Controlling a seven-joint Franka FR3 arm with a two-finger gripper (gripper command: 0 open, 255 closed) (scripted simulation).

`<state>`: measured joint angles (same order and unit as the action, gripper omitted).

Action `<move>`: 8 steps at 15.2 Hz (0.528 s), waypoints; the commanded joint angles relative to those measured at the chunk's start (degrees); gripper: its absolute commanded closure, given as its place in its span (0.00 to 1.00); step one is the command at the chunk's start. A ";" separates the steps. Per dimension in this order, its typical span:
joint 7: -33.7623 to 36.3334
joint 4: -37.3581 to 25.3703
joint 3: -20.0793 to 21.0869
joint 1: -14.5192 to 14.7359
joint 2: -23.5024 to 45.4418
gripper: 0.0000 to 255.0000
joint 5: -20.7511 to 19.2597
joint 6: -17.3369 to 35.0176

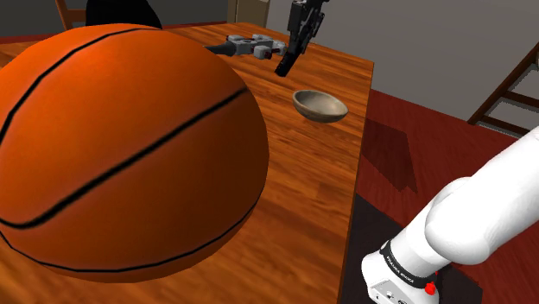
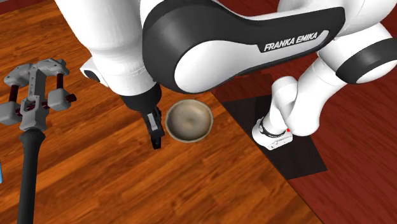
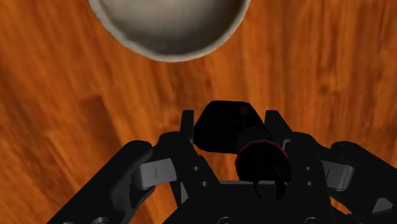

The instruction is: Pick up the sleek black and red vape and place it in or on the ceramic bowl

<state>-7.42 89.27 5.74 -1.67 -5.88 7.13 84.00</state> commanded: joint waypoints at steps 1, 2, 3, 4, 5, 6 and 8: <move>0.21 -1.64 0.03 0.03 0.43 1.00 -0.02 -1.22; -0.63 0.52 -0.45 -0.33 -1.66 1.00 0.13 -1.23; -1.47 2.59 -0.94 -0.68 -3.70 1.00 0.25 -1.31; -2.31 4.54 -1.46 -1.00 -5.70 1.00 0.31 -1.45; -3.15 6.38 -1.99 -1.31 -7.65 1.00 0.34 -1.66; -3.99 8.12 -2.53 -1.62 -9.55 1.00 0.32 -1.92; -5.65 11.32 -3.68 -2.19 -13.23 1.00 0.15 -2.61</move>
<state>-12.57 98.97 2.40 -3.70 -17.29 7.29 81.68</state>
